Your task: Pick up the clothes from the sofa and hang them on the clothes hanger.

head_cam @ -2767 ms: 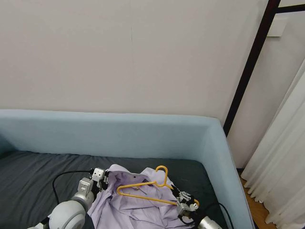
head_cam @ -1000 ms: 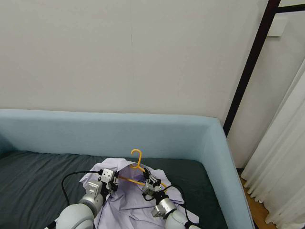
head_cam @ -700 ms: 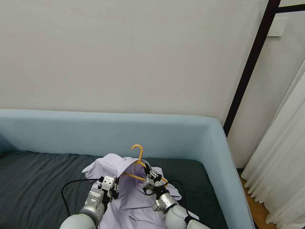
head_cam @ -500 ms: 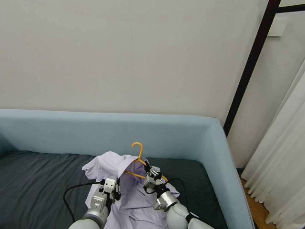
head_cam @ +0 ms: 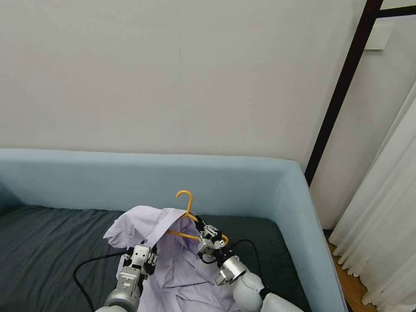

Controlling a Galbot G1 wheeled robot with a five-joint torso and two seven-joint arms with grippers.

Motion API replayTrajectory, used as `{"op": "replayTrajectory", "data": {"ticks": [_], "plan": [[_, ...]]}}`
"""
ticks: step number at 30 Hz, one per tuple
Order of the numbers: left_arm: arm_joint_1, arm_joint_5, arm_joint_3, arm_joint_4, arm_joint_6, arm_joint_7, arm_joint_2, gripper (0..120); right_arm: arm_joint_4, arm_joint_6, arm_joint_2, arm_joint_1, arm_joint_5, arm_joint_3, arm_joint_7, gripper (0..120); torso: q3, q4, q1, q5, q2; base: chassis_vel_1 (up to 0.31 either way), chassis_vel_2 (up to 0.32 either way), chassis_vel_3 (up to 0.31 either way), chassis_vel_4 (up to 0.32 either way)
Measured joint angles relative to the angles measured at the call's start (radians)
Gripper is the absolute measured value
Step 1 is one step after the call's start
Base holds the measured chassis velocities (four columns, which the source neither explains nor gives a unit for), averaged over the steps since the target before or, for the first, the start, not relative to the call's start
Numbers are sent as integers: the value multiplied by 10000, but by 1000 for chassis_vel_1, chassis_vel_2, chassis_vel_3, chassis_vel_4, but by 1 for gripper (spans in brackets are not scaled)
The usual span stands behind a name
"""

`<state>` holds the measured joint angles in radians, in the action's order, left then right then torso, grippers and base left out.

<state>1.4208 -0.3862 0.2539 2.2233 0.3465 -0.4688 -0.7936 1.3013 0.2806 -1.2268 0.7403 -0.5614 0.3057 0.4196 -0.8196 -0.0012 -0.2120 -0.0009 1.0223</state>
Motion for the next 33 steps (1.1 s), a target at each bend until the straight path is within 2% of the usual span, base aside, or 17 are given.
{"op": "replayTrajectory", "data": {"ticks": [3,4,6,8,9,11,14,15,16,20,23,24,26,27,28,30,33], "plan": [[458,-196,993,547,-971,1279,868,74,104,227,186,158,-328,-350,35,5,1,5,1,1,1,0,0,0,0],[459,-366,1226,641,-1142,1517,1164,79,138,269,237,211,-396,-439,44,5,0,-3,0,-1,0,0,0,0,0],[456,-436,1315,669,-1195,1588,1277,79,150,283,258,227,-417,-469,46,5,1,-4,0,-1,1,0,0,0,0],[219,-1561,2213,806,-1551,2237,2491,92,320,389,386,321,-582,-705,70,5,0,-4,0,1,0,0,0,0,0],[183,-1742,2361,822,-1586,2378,2690,95,345,395,403,331,-591,-722,71,5,0,-3,0,-2,0,0,0,0,0],[141,-1980,2569,855,-1660,2567,2985,98,390,401,437,355,-600,-767,74,5,0,-3,0,2,0,0,0,0,0],[-16,-2575,3295,751,-2138,3592,4159,100,551,483,575,446,-644,-959,78,5,0,-1,0,2,0,0,0,0,0],[-265,-2864,3336,482,-2345,3921,4612,100,615,544,628,475,-690,-1025,78,5,0,0,0,1,1,0,0,0,0],[-265,-2864,3336,482,-2345,3921,4612,100,615,544,628,475,-690,-1025,78,5,0,0,0,1,1,0,0,0,0],[-1491,-3877,2867,-1172,-3232,5256,6193,100,688,852,668,362,-1068,-1106,84,5,-1,-4,-1,-1,0,0,0,0,0],[-1709,-4078,2781,-1582,-3467,5668,6562,100,643,933,643,268,-1168,-1107,85,5,0,0,-1,-3,0,0,0,0,0],[-1922,-4430,2665,-2192,-4071,6554,7044,100,566,1059,604,177,-1311,-1129,85,5,-1,3,-1,1,0,0,0,0,0],[-1947,-4731,2600,-2877,-4971,8006,7460,100,536,1128,589,102,-1378,-1151,85,5,-1,1,-1,0,0,0,0,0,0],[-1901,-4819,2584,-3137,-5292,8537,7582,100,536,1144,588,88,-1399,-1156,85,5,-1,0,-1,0,0,0,0,0,0],[-1901,-4819,2584,-3137,-5292,8537,7582,100,536,1144,588,88,-1399,-1156,85,5,-1,0,-1,0,0,0,0,0,0],[-1789,-4928,2534,-3780,-5871,9551,7688,100,555,1210,584,67,-1522,-1165,85,5,-1,0,-1,0,0,0,0,0,0],[-1762,-5180,2474,-4147,-6038,9963,7563,100,615,1251,570,65,-1633,-1168,85,5,-1,2,-1,-3,0,0,0,0,0]]}}
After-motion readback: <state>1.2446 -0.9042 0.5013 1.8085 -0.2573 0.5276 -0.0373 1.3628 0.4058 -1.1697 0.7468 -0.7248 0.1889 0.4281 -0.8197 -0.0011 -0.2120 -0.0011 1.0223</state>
